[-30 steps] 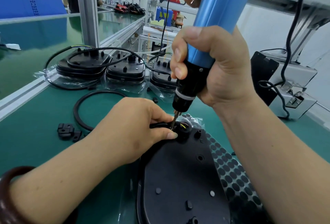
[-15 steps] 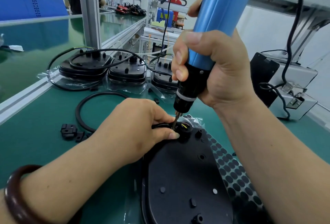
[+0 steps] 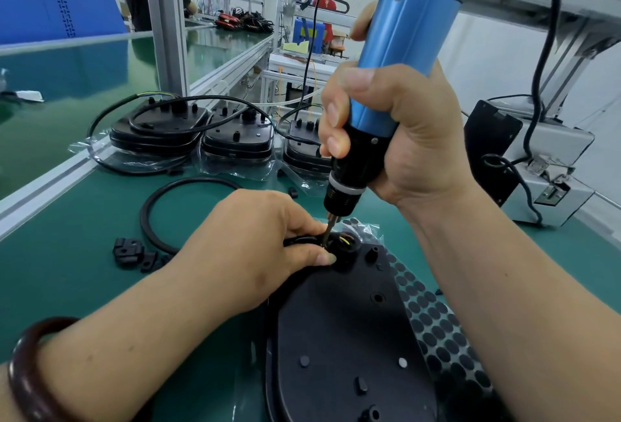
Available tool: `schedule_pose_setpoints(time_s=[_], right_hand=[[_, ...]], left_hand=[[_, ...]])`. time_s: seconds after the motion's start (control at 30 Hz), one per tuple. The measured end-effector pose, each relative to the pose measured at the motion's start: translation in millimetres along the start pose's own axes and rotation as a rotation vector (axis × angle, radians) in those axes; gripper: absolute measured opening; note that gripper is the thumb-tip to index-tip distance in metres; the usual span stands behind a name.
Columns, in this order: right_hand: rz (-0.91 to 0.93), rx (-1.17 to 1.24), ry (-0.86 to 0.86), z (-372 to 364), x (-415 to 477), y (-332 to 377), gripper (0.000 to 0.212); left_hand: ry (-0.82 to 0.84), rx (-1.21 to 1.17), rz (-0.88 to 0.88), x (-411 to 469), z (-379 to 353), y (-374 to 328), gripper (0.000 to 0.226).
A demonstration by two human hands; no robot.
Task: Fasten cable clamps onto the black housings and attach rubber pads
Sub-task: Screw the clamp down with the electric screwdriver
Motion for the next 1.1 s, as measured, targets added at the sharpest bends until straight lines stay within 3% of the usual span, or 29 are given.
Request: schedule_pose_setpoints(time_s=[0.2, 0.27, 0.4, 0.57, 0.7, 0.87, 1.0, 1.1], right_hand=[[-0.002, -0.083, -0.01, -0.2, -4.6, 2.1, 0.031], [0.007, -0.082, -0.057, 7.1, -6.4, 13.4, 0.039], [0.079, -0.046, -0.231, 44.3, -12.5, 65.9, 0.044], [-0.136, -0.273, -0.535, 116.1, -48.1, 86.1, 0.039], [-0.316, -0.332, -0.647, 156.4, -88.1, 61.6, 0.046], [-0.414, -0.342, -0.73, 186.6, -125.0, 42.4, 0.048], [-0.471, -0.364, -0.77, 204.3, -140.1, 36.5, 0.03], [-0.493, -0.391, -0.817, 220.9, -149.0, 36.3, 0.033]], left_hand=[[0.008, 0.015, 0.001, -1.6, -2.1, 2.1, 0.04], [0.026, 0.019, -0.001, -2.5, -3.2, 3.6, 0.035], [0.059, 0.053, -0.016, -5.4, -3.8, 5.0, 0.063], [0.055, 0.127, -0.013, -4.3, -2.6, 1.1, 0.042], [0.043, 0.083, 0.027, -1.5, -4.2, 4.8, 0.032], [0.057, 0.023, 0.067, -0.8, -5.7, 6.6, 0.022], [0.061, 0.006, 0.056, -0.8, -3.4, 0.5, 0.025], [0.052, 0.024, 0.038, -0.4, -0.9, -3.5, 0.038]])
Point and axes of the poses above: each hand's wrist, its own x-axis towards the middle knuckle, its own z-axis out of the back of the hand, y = z × x, the point moved 9 cm from there along x, towards the middle knuckle, and after that the axes turned 10 degrees about -z, right-handed, at the moved point
